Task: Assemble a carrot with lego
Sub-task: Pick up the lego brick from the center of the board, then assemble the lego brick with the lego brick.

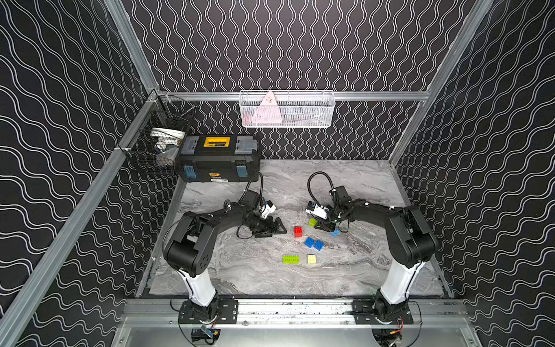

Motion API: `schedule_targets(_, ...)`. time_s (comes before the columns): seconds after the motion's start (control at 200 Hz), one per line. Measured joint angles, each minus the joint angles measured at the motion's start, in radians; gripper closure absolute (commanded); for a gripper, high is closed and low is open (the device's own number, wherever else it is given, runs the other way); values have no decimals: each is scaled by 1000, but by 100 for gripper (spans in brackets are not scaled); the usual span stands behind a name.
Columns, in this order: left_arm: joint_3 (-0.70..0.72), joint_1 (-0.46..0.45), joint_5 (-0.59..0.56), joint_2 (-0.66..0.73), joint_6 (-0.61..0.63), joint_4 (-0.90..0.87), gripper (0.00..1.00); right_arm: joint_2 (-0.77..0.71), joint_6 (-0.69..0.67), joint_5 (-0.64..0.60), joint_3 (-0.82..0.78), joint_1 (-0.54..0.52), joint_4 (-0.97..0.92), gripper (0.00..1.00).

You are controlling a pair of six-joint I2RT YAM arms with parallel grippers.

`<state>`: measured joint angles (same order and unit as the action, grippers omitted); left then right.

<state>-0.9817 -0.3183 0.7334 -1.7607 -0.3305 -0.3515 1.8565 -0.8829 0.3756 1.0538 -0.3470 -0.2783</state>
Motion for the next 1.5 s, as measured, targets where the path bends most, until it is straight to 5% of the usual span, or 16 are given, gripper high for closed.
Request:
schedule_targets(0.16,0,-5,-1,-9,0,1,8,1,-11,11,18,0,-15,77)
schedule_targets(0.375,8,-9,8,-15,-42,24,12,-112,-61,90,-25,-6,-31,73)
schedule_targets(0.655,61,-14,105,-13,-207,219,4,-142,-142,260,35,-75,-84,73)
schedule_targets(0.981,108,-19,171,-15,-297,365,2,-35,-221,256,137,-118,-179,72)
schedule_targets(1.501,99,-60,177,-92,-349,438,18,29,-266,223,188,-161,-258,70)
